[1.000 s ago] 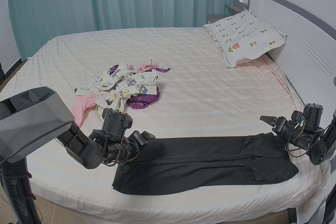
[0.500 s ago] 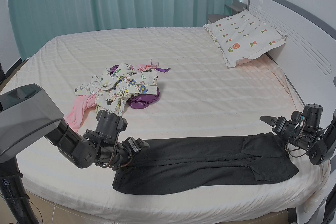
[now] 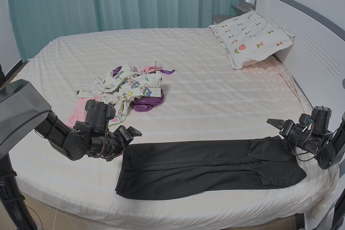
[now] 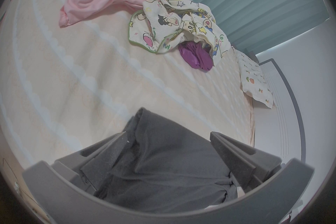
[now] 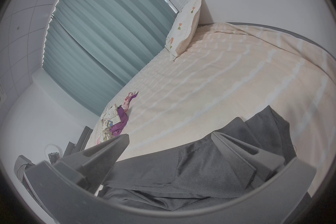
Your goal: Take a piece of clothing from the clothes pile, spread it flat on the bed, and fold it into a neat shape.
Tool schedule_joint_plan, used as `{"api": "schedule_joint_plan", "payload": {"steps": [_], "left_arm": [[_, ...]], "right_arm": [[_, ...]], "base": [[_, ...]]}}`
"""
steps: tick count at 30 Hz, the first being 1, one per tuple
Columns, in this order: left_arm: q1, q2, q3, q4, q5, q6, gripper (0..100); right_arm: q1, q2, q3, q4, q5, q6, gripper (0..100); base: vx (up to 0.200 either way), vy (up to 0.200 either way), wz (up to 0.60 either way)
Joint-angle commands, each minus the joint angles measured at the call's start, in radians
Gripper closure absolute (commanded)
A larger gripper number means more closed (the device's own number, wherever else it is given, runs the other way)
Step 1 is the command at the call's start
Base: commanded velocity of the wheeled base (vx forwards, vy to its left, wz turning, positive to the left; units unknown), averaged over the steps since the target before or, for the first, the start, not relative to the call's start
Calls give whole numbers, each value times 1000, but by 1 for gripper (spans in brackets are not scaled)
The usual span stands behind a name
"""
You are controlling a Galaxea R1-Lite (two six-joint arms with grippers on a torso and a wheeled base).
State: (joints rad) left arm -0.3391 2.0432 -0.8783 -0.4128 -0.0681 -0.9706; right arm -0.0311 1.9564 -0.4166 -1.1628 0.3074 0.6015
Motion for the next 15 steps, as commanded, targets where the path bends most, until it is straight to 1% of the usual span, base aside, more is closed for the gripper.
{"api": "schedule_joint_plan", "payload": {"steps": [1, 14, 15], "left_arm": [[29, 71, -45, -3, -2, 15, 0], [35, 137, -100, -3, -7, 32, 0], [34, 141, -103, -3, -7, 32, 100]], "right_arm": [[0, 3, -2, 0, 1, 0, 0], [-3, 26, -10, -2, -2, 1, 0], [-7, 27, -10, -2, -2, 1, 0]], "base": [[0, 0, 0], [0, 0, 0], [0, 0, 0]]}}
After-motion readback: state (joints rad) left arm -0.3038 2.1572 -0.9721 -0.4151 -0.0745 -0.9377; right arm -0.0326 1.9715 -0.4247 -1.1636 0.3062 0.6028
